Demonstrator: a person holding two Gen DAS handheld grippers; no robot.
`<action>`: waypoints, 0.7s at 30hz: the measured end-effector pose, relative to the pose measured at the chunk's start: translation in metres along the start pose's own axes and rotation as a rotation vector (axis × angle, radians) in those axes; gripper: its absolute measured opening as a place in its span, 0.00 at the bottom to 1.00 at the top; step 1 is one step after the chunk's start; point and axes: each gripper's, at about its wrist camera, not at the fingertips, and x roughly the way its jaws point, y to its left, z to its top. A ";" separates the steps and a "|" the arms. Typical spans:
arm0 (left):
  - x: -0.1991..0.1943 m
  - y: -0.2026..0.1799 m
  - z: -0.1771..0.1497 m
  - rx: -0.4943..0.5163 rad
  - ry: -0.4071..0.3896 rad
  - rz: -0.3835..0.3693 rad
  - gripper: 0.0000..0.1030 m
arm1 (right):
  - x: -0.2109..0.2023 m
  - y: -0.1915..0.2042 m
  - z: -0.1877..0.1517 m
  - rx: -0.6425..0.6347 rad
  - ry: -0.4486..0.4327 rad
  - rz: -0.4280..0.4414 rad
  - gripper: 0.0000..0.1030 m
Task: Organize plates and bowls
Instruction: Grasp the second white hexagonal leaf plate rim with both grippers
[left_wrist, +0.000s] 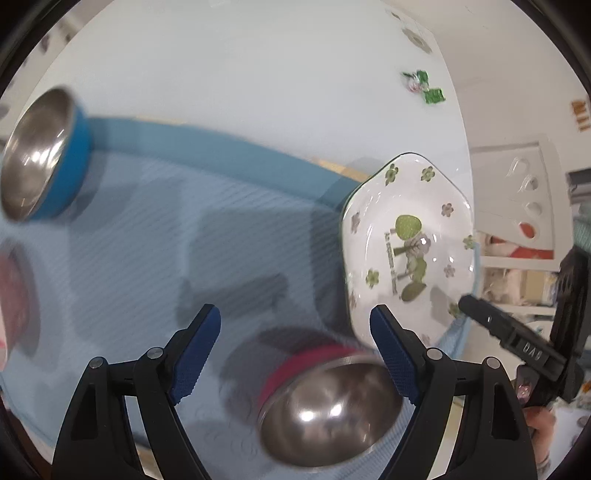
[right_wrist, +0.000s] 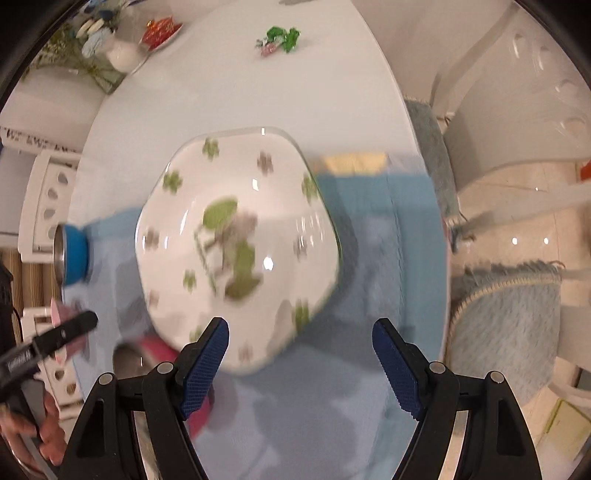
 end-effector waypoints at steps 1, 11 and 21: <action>0.007 -0.006 0.003 0.013 0.003 0.000 0.80 | 0.006 0.000 0.006 0.008 -0.005 0.003 0.76; 0.042 -0.022 0.010 0.068 0.007 -0.031 0.63 | 0.042 0.013 0.034 -0.055 -0.034 0.009 0.82; 0.047 -0.012 0.019 0.039 -0.016 -0.057 0.47 | 0.044 0.021 0.037 -0.170 -0.011 0.005 0.76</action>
